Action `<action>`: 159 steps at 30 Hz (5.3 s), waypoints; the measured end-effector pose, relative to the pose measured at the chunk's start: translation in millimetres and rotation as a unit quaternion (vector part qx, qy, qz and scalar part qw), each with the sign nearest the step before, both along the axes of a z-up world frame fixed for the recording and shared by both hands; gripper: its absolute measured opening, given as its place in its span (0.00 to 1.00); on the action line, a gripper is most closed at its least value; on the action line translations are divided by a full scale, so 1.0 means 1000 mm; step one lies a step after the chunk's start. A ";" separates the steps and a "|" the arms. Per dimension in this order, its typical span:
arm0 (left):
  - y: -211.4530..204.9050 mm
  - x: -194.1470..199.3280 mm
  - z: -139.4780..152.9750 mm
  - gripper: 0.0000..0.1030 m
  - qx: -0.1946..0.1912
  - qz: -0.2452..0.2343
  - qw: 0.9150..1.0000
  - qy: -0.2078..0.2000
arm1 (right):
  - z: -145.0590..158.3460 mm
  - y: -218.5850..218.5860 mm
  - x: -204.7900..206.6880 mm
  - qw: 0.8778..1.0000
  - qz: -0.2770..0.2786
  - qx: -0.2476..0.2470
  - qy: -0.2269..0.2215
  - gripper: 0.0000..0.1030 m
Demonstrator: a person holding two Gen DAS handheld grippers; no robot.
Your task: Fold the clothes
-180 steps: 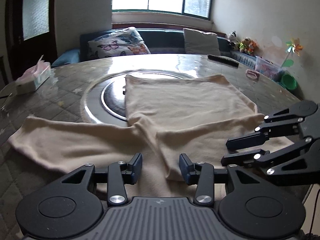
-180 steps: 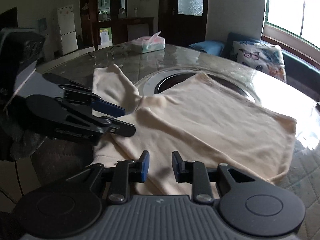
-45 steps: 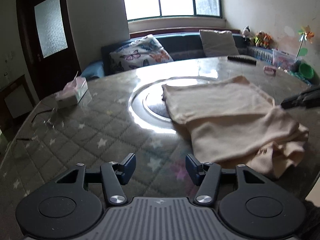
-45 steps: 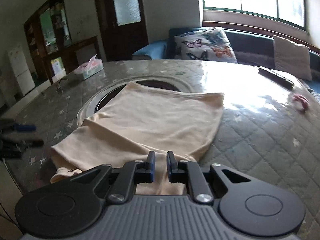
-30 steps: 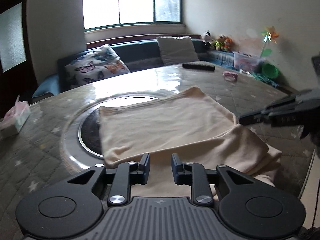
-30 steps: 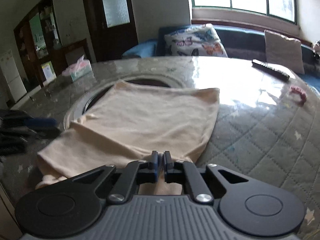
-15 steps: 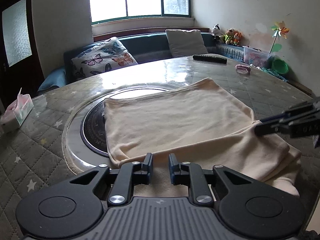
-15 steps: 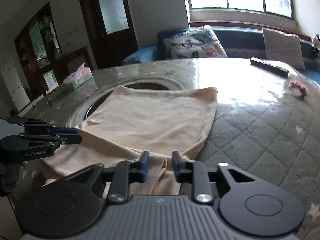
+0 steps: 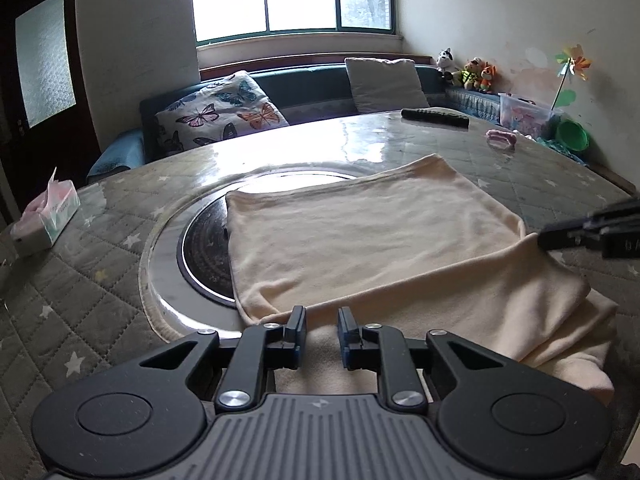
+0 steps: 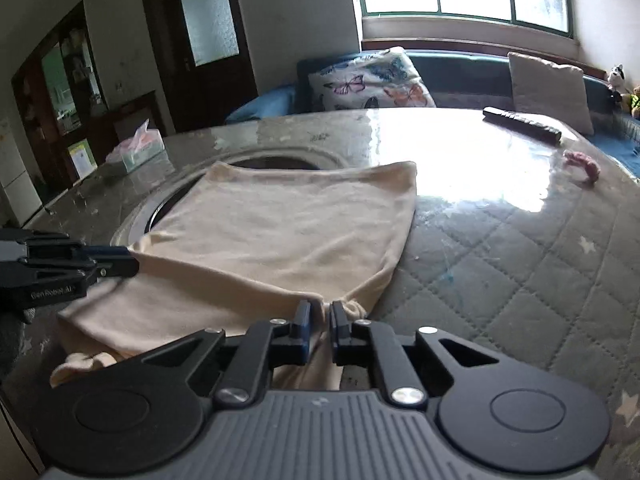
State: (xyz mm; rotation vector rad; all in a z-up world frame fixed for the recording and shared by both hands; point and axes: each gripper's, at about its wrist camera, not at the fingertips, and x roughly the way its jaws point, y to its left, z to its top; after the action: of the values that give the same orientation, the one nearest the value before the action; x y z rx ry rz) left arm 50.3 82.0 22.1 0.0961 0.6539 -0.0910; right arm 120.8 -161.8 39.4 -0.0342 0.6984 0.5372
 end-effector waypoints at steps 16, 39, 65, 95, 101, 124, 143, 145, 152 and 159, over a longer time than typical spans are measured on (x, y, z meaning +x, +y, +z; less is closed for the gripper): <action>-0.014 0.011 -0.004 0.20 0.008 -0.022 1.000 0.007 | -0.005 0.034 0.002 0.996 0.080 -0.035 -0.020 0.11; -0.024 -0.058 -0.001 0.41 0.055 -0.106 0.993 0.005 | 0.009 0.013 -0.042 0.988 0.135 -0.067 -0.017 0.21; -0.045 -0.102 -0.013 0.40 0.133 -0.216 0.967 -0.032 | 0.010 0.012 -0.043 0.987 0.141 -0.075 -0.032 0.45; -0.015 -0.043 0.011 0.18 0.001 -0.146 0.989 -0.004 | 0.002 0.030 -0.065 0.968 0.221 -0.105 -0.057 0.24; -0.016 -0.070 0.003 0.48 0.054 -0.161 0.986 -0.009 | 0.015 0.023 -0.060 0.976 0.200 -0.062 -0.058 0.11; -0.024 -0.151 0.050 0.10 0.078 -0.190 0.976 -0.070 | 0.083 -0.019 -0.121 0.977 0.192 0.002 -0.092 0.08; 0.001 0.020 0.035 0.06 0.035 -0.090 0.995 -0.022 | 0.065 0.022 0.022 0.991 0.127 -0.007 -0.046 0.08; 0.005 0.038 0.024 0.06 0.026 -0.080 0.996 -0.003 | 0.056 0.029 0.039 0.992 0.121 -0.013 -0.039 0.08; 0.013 0.073 -0.005 0.12 0.014 -0.052 0.998 0.040 | 0.015 0.043 0.078 0.996 0.091 -0.024 0.007 0.09; 0.016 0.076 -0.006 0.32 0.006 -0.024 0.999 0.036 | -0.001 0.034 0.094 0.998 0.048 -0.001 0.031 0.20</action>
State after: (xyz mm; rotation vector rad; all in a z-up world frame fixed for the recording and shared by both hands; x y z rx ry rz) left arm 126.1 98.2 16.6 0.1213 0.7244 -0.1370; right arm 214.4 -127.3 38.2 -0.0540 0.7605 0.6325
